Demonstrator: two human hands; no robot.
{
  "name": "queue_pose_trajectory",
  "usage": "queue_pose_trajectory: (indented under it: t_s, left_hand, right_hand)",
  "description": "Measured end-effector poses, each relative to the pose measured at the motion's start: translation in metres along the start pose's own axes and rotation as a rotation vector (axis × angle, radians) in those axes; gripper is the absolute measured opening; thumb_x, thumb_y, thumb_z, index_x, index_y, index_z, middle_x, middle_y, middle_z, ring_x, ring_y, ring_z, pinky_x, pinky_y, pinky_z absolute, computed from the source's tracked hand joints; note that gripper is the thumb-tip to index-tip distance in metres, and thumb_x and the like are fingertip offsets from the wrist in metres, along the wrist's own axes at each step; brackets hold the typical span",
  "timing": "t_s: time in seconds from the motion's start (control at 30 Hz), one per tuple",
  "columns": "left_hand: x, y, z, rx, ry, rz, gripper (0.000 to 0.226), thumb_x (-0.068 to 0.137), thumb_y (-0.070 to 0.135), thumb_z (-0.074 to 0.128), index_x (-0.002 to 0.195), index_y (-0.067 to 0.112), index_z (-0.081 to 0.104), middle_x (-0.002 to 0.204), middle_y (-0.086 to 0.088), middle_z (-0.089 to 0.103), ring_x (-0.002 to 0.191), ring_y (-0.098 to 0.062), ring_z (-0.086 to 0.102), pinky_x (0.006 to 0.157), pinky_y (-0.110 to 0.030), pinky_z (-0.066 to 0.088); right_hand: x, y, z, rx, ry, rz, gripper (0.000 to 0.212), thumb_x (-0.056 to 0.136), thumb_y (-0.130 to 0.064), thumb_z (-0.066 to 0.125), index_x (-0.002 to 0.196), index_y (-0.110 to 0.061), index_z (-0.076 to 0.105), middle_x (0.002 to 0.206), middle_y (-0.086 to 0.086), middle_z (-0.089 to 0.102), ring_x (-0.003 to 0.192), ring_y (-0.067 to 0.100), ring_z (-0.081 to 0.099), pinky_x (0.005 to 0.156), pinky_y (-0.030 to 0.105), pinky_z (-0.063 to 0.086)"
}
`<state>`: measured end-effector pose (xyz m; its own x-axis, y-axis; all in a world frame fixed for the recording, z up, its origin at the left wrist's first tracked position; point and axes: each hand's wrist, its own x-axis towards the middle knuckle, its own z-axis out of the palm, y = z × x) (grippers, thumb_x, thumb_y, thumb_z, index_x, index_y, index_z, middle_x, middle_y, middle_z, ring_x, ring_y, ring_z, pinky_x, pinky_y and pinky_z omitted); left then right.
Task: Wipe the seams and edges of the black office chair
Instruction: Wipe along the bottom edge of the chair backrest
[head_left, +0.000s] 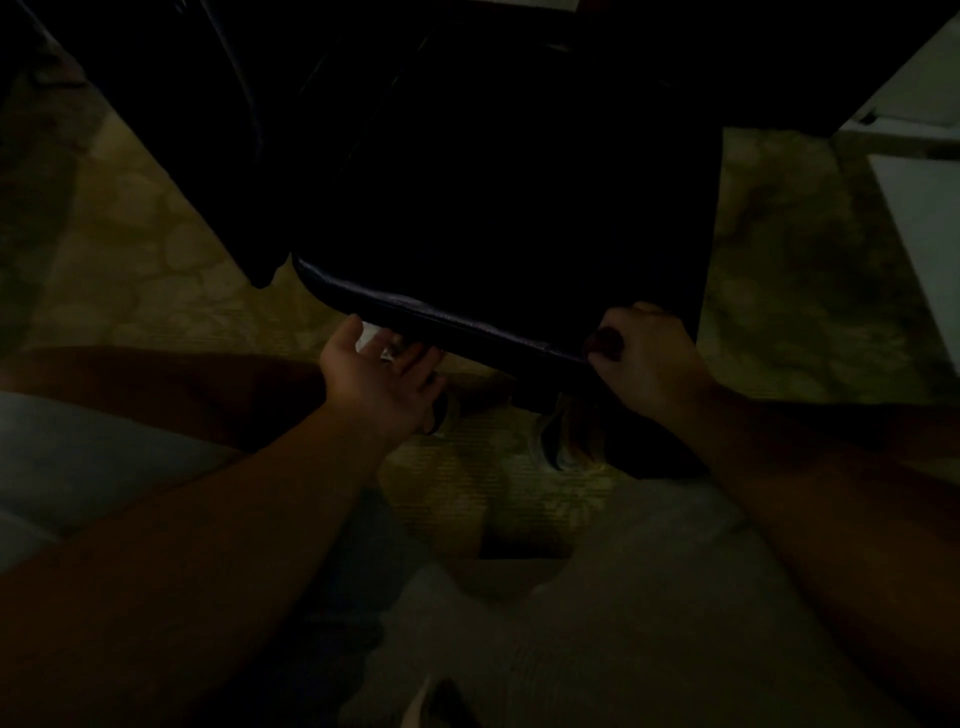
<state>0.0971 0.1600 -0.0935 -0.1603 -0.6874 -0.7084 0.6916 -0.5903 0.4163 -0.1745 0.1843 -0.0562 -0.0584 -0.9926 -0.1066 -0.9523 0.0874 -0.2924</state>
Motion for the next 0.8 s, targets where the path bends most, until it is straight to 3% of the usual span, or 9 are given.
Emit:
queue_pose_trajectory:
  t_s: [0.1, 0.2, 0.33, 0.47, 0.6, 0.7, 0.8]
  left_hand:
    - [-0.001, -0.001, 0.001, -0.007, -0.021, -0.011, 0.06, 0.103, 0.055, 0.04, 0.153, 0.021, 0.039, 0.148, -0.019, 0.048, 0.129, -0.037, 0.055, 0.118, -0.056, 0.03]
    - [-0.002, 0.001, 0.002, -0.012, -0.016, -0.011, 0.061, 0.102, 0.056, 0.038, 0.152, 0.021, 0.039, 0.147, -0.018, 0.05, 0.128, -0.036, 0.056, 0.117, -0.055, 0.03]
    - [0.001, 0.002, 0.002, -0.024, -0.011, -0.022, 0.061, 0.101, 0.056, 0.04, 0.149, 0.019, 0.043, 0.146, -0.019, 0.051, 0.131, -0.037, 0.055, 0.118, -0.056, 0.029]
    - [0.001, 0.003, 0.0, -0.029, -0.03, -0.031, 0.062, 0.101, 0.058, 0.04, 0.149, 0.019, 0.043, 0.146, -0.019, 0.051, 0.132, -0.038, 0.053, 0.118, -0.057, 0.028]
    - [0.0, 0.002, 0.001, -0.031, -0.029, -0.035, 0.061, 0.101, 0.058, 0.039, 0.148, 0.019, 0.044, 0.144, -0.019, 0.053, 0.13, -0.037, 0.055, 0.119, -0.056, 0.028]
    - [-0.001, 0.003, 0.002, -0.035, -0.029, -0.035, 0.062, 0.101, 0.057, 0.039, 0.149, 0.018, 0.043, 0.145, -0.019, 0.052, 0.131, -0.037, 0.054, 0.118, -0.056, 0.028]
    - [0.0, 0.002, 0.001, -0.028, -0.036, -0.032, 0.062, 0.101, 0.057, 0.039, 0.15, 0.019, 0.042, 0.147, -0.018, 0.05, 0.132, -0.037, 0.053, 0.117, -0.055, 0.03]
  right_hand:
    - [-0.001, 0.0, 0.0, -0.031, -0.066, -0.057, 0.018, 0.087, -0.025, 0.07, 0.097, -0.01, 0.065, 0.099, 0.005, 0.053, 0.091, 0.024, 0.057, 0.069, 0.025, 0.034]
    - [0.005, 0.0, -0.002, -0.042, 0.02, -0.006, 0.02, 0.087, -0.025, 0.07, 0.098, -0.009, 0.065, 0.103, 0.01, 0.056, 0.091, 0.027, 0.058, 0.069, 0.026, 0.037]
    - [0.006, -0.004, 0.001, -0.051, -0.12, -0.112, 0.02, 0.085, -0.025, 0.072, 0.099, -0.013, 0.066, 0.097, 0.0, 0.05, 0.091, 0.023, 0.058, 0.07, 0.025, 0.037]
    - [0.008, -0.002, 0.001, -0.05, 0.003, -0.016, 0.018, 0.086, -0.026, 0.069, 0.094, -0.012, 0.063, 0.094, 0.0, 0.045, 0.088, 0.025, 0.057, 0.068, 0.026, 0.035]
    - [0.008, -0.007, 0.005, -0.058, -0.11, -0.106, 0.018, 0.085, -0.026, 0.071, 0.095, -0.013, 0.064, 0.093, -0.003, 0.045, 0.086, 0.02, 0.056, 0.068, 0.025, 0.034]
    - [0.009, -0.003, 0.003, -0.028, 0.023, -0.014, 0.017, 0.087, -0.025, 0.069, 0.095, -0.011, 0.064, 0.094, 0.001, 0.048, 0.083, 0.017, 0.052, 0.068, 0.025, 0.033]
    - [0.009, -0.004, 0.004, -0.034, -0.043, -0.049, 0.018, 0.086, -0.025, 0.07, 0.095, -0.011, 0.064, 0.093, 0.001, 0.049, 0.086, 0.021, 0.055, 0.067, 0.025, 0.034]
